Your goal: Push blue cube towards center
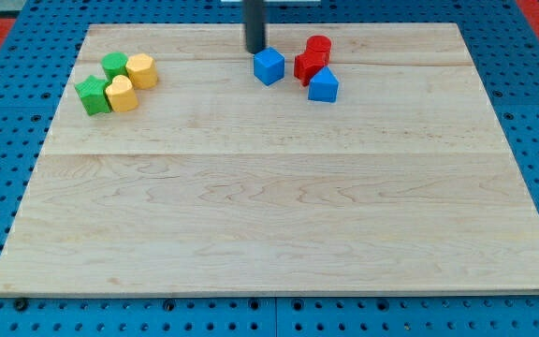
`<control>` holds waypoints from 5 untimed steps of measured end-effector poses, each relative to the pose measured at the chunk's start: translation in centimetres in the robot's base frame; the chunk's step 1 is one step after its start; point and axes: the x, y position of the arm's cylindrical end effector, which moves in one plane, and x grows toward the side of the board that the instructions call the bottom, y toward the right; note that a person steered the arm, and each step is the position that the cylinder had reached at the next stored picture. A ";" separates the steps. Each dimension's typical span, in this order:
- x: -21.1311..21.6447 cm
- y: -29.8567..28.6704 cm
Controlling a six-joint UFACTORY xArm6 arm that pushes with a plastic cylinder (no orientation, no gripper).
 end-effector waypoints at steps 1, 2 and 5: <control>6.1 1.3; 9.6 1.1; 8.7 0.1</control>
